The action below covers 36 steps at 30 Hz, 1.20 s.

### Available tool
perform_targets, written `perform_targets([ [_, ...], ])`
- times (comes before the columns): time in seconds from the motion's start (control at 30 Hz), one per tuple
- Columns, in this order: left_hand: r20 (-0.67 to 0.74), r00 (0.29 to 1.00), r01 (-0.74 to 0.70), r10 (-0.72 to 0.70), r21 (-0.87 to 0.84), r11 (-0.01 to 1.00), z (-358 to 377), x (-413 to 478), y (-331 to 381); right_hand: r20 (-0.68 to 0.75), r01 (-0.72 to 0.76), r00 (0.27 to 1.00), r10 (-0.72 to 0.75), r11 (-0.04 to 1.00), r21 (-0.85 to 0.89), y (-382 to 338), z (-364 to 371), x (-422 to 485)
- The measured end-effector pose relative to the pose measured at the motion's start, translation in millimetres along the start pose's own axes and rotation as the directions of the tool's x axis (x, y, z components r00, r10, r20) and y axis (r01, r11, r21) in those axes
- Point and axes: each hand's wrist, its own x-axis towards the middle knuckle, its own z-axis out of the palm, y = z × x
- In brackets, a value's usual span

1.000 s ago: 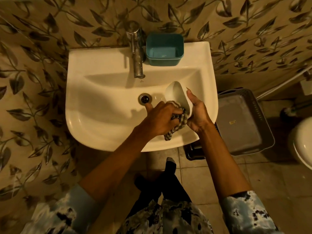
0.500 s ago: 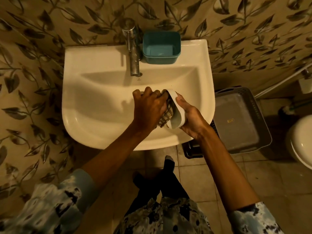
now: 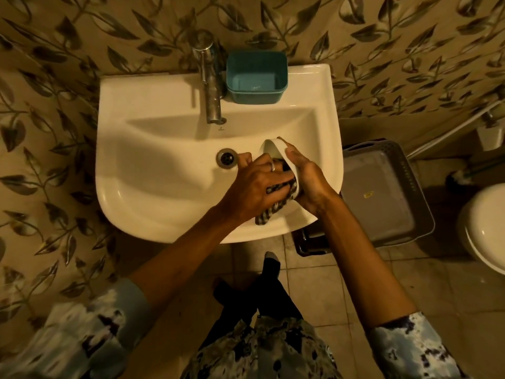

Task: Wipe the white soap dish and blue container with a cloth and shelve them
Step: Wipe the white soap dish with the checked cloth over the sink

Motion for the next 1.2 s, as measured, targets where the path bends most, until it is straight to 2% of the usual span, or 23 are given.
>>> perform_targets([
  [0.1, -0.143, 0.99, 0.017, 0.011, 0.191, 0.981, 10.4, 7.8, 3.4, -0.029, -0.071, 0.997, 0.072, 0.995, 0.063, -9.6, -2.1, 2.4],
  [0.17, -0.27, 0.959, 0.142, -0.081, 0.214, 0.967, 9.9, 16.1, 6.1, -0.027, -0.064, 0.998, 0.065, 0.996, 0.061, -12.0, -1.4, 2.3],
  [0.23, -0.388, 0.878, 0.362, -0.279, 0.158, 0.919, 6.7, 22.3, 4.2, -0.016, -0.012, 1.0, 0.012, 1.0, 0.0, -7.8, 4.2, 1.7],
  [0.3, -0.416, 0.773, 0.553, -0.478, 0.076, 0.829, 4.9, 28.4, 1.3, 0.001, 0.039, 0.999, -0.039, 0.997, -0.074, 0.1, 9.5, 1.7],
  [0.37, -0.4, 0.71, 0.616, -0.58, -0.047, 0.786, 4.5, 30.1, 8.0, 0.012, 0.067, 0.998, -0.066, 0.989, -0.13, 5.0, 11.9, 0.2],
  [0.4, -0.355, 0.71, 0.598, -0.609, -0.154, 0.787, 3.7, 30.5, 14.5, 0.006, 0.075, 0.997, -0.075, 0.987, -0.142, 3.4, 11.5, -0.2],
  [0.43, -0.272, 0.757, 0.537, -0.594, -0.258, 0.803, 1.6, 28.7, 22.1, -0.017, 0.076, 0.997, -0.079, 0.988, -0.136, -0.4, 9.8, -0.3],
  [0.5, -0.129, 0.891, 0.368, -0.435, -0.352, 0.86, 3.3, 18.9, 31.0, -0.063, 0.078, 0.994, -0.085, 0.991, -0.109, -9.9, 3.5, 2.0],
  [0.57, -0.048, 0.948, 0.275, -0.314, -0.372, 0.887, 6.2, 8.5, 27.5, -0.025, 0.095, 0.995, -0.099, 0.988, -0.124, -17.3, -0.1, 4.4],
  [0.63, -0.065, 0.975, 0.182, -0.212, -0.305, 0.935, 3.4, 5.8, 17.5, 0.009, 0.095, 0.996, -0.094, 0.987, -0.128, -19.0, 1.4, 3.4],
  [0.67, -0.102, 0.987, 0.105, -0.125, -0.175, 0.979, 0.6, 6.1, 12.4, 0.008, 0.082, 0.997, -0.081, 0.99, -0.115, -17.5, 2.3, 2.9],
  [0.7, -0.126, 0.992, -0.017, 0.023, 0.046, 0.999, -2.2, 7.0, 7.0, 0.0, 0.06, 0.998, -0.06, 0.993, -0.1, -14.9, 4.0, 1.9],
  [0.73, -0.114, 0.975, -0.152, 0.19, 0.281, 0.948, -3.5, 8.4, 1.7, -0.02, 0.029, 0.999, -0.031, 0.996, -0.082, -12.2, 5.3, 0.8],
  [0.77, -0.092, 0.95, -0.226, 0.298, 0.455, 0.861, -4.1, 10.9, -2.3, -0.045, -0.008, 0.999, 0.006, 0.998, -0.064, -10.9, 5.5, -0.7],
  [0.8, -0.095, 0.938, -0.229, 0.333, 0.551, 0.802, -5.5, 13.1, -4.8, -0.064, -0.039, 0.997, 0.036, 0.998, -0.046, -10.2, 4.9, -1.0],
  [0.83, -0.134, 0.941, -0.174, 0.31, 0.593, 0.786, -6.8, 14.3, -6.5, -0.06, -0.057, 0.997, 0.054, 0.998, -0.037, -11.2, 4.4, -2.1],
  [0.93, -0.26, 0.964, 0.098, 0.065, 0.568, 0.817, -12.8, 21.2, -8.8, -0.002, -0.036, 0.999, 0.035, 0.998, -0.057, -9.0, 3.7, -3.3],
  [1.07, -0.162, 0.949, 0.316, -0.271, 0.507, 0.802, -12.7, 28.9, 6.4, -0.013, 0.067, 0.998, -0.069, 0.989, -0.132, -4.9, 4.0, -5.6],
  [1.2, -0.101, 0.889, 0.44, -0.447, 0.461, 0.77, -11.6, 34.1, 13.8, 0.036, 0.217, 0.976, -0.216, 0.933, -0.286, -3.9, -2.2, -3.0],
])
